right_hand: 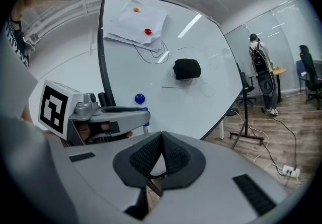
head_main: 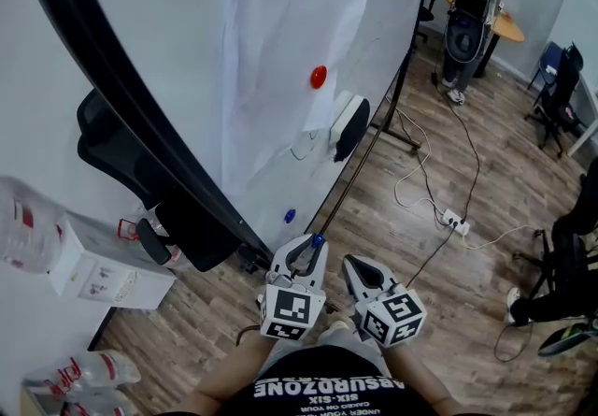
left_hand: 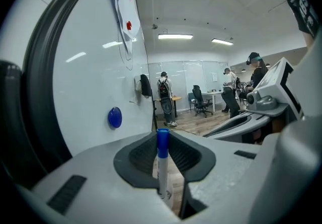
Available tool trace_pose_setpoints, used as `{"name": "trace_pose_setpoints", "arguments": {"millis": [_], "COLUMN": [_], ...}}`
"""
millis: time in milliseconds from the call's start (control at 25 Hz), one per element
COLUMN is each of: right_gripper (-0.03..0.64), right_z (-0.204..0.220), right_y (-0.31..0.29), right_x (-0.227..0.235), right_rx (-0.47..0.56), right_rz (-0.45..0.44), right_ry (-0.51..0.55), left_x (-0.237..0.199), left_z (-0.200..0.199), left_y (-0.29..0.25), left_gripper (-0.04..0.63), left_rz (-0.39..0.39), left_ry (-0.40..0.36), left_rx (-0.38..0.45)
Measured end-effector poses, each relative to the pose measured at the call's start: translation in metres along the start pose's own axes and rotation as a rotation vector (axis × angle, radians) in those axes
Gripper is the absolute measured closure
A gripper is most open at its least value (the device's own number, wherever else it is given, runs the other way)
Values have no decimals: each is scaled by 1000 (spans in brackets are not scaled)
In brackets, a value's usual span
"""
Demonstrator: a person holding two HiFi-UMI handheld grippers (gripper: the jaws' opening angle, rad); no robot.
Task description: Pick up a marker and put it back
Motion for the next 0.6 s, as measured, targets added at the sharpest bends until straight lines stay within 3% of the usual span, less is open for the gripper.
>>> {"name": "trace_pose_setpoints", "arguments": {"millis": [600], "right_gripper": [620], "right_z": [2], "right_y": [1], "right_x": [0], "right_rx": [-3], "right_rz": [17], "right_ry": [-6], "left_x": [3], "left_z": [21], "left_y": [-11], "left_gripper": [528], "left_rz": [22], "left_ry": [-15], "left_rx": [-96]}}
Point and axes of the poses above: the fingertips, and each gripper's own axes: y backward along the fingers, x to its right, z out of its underside, the point moved 6 cm from there along y, backward along the fingers, and after that the axes turned 15 degrees about z, right-handed, at the moved point
